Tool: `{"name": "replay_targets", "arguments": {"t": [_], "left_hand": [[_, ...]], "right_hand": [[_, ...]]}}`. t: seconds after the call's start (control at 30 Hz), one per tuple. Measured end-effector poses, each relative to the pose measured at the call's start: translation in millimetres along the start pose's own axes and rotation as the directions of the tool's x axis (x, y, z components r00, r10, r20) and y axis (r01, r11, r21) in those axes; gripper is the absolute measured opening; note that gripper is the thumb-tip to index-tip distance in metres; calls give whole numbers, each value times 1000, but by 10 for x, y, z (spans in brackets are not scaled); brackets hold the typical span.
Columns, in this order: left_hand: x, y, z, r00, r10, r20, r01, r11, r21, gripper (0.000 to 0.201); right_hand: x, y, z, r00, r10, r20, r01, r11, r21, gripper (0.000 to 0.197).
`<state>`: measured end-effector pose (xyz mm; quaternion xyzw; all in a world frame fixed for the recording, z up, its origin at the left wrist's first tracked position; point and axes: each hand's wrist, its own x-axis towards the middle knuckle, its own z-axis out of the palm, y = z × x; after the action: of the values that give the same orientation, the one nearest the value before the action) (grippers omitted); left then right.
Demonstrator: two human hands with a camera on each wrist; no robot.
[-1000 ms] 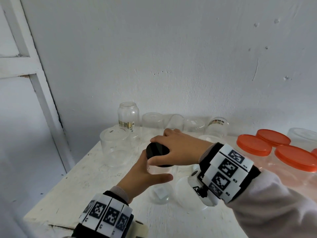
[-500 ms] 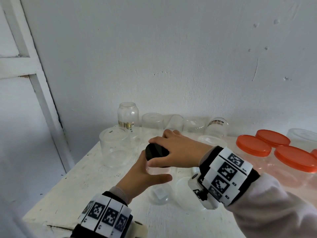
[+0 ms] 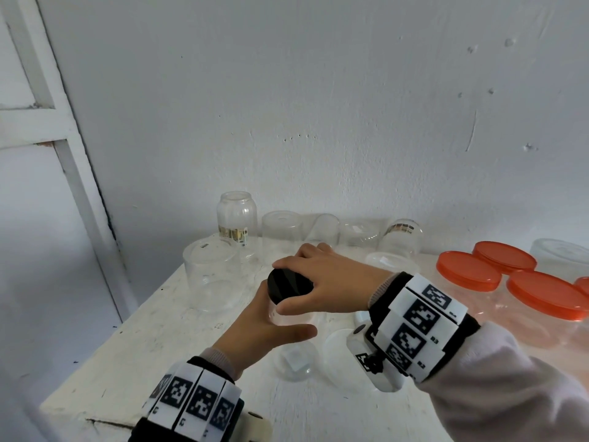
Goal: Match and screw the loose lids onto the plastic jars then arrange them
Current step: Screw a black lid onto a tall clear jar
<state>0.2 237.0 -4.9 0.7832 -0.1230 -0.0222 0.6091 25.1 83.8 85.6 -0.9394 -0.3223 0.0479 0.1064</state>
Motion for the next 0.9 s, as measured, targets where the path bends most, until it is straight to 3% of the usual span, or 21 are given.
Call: {"name": "replay_targets", "arguments": {"t": [0.33, 0.6, 0.9], "left_hand": [[4, -29, -5, 1000, 12, -11, -12, 1000, 1, 80], [-14, -39, 36, 997, 41, -63, -40, 999, 16, 74], [-22, -48, 45, 997, 26, -72, -25, 1000, 12, 80]], "right_hand": [[-30, -12, 66, 1000, -12, -27, 10, 998, -63, 68], [-40, -2, 172, 993, 6, -120, -12, 999, -46, 64], [-60, -10, 267, 984, 55, -168, -52, 998, 24, 65]]}}
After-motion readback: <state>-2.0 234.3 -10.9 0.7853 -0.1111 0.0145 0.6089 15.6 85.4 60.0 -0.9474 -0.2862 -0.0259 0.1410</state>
